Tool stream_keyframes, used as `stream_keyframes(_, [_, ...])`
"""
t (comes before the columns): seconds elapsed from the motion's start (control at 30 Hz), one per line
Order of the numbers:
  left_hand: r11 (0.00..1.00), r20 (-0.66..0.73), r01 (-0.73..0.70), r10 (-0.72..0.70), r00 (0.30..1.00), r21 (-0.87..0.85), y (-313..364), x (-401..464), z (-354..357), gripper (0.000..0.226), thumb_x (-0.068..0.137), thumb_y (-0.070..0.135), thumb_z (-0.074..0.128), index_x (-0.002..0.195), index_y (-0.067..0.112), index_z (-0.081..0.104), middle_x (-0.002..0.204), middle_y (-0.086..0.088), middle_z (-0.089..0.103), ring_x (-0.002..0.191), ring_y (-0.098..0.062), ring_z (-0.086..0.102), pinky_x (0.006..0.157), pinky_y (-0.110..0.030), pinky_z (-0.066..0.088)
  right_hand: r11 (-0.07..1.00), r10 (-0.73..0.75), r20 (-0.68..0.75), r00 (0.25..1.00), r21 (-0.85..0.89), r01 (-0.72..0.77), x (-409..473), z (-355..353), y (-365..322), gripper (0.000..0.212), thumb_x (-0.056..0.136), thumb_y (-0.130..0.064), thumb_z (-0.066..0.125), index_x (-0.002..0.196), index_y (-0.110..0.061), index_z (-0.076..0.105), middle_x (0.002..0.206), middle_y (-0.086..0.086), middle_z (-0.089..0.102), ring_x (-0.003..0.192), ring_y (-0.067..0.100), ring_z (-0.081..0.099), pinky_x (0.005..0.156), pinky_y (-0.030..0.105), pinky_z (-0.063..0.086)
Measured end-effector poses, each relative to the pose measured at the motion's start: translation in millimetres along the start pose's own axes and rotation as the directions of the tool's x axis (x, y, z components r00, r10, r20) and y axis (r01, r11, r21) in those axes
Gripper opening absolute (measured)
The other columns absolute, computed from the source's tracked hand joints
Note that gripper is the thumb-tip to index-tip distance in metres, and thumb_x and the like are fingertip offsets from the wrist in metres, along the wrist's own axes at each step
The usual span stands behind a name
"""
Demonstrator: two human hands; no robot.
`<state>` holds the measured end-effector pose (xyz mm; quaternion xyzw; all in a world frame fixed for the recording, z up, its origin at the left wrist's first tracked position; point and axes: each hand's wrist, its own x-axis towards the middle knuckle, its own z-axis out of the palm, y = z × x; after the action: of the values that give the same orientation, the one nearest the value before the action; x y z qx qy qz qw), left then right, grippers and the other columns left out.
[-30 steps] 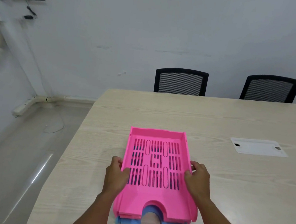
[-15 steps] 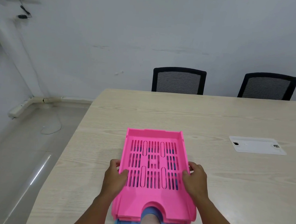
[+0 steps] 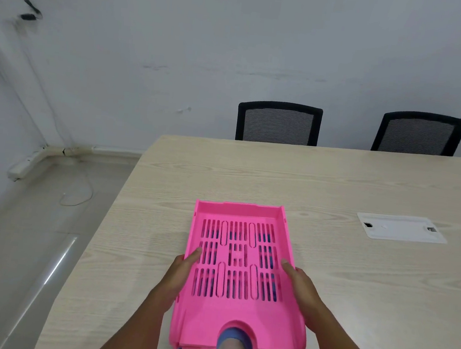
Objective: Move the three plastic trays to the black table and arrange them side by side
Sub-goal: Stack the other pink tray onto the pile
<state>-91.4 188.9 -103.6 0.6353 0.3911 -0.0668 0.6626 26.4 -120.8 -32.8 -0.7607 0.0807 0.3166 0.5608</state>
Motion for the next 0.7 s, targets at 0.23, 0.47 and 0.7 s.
stream_keyframes(0.23, [0.992,0.11,0.082,-0.071,0.991,-0.099,34,-23,4,0.093,0.06,0.075,0.076,0.136,0.026,0.057,0.134,-0.013,0.066,0.121,-0.037,0.064,0.108,-0.061,0.044,0.992,0.002,0.143,0.99,0.122,-0.02,-4,2,-25,0.042,0.095,-0.038,0.055,0.121,-0.007,0.062,0.101,0.017,0.078,0.093,0.036,0.075,0.095,0.056,0.054])
stream_keyframes(0.47, [0.986,0.155,0.075,-0.051,0.987,-0.152,60,-47,10,0.049,0.089,0.033,0.064,0.131,0.009,0.06,0.103,-0.02,0.076,0.081,-0.033,0.076,0.078,-0.044,0.06,0.97,0.044,0.303,0.952,0.215,-0.113,7,1,-25,0.051,0.092,-0.047,0.054,0.121,-0.008,0.068,0.113,0.025,0.072,0.105,0.044,0.069,0.101,0.057,0.049])
stream_keyframes(0.7, [0.984,0.103,0.055,-0.037,0.994,-0.17,55,-65,12,0.035,0.094,0.022,0.054,0.124,0.006,0.063,0.083,-0.016,0.077,0.07,-0.031,0.074,0.065,-0.037,0.061,0.944,-0.076,0.319,0.945,0.329,-0.035,10,2,-19,0.058,0.095,-0.054,0.043,0.127,-0.01,0.064,0.112,0.02,0.074,0.099,0.039,0.072,0.096,0.056,0.052])
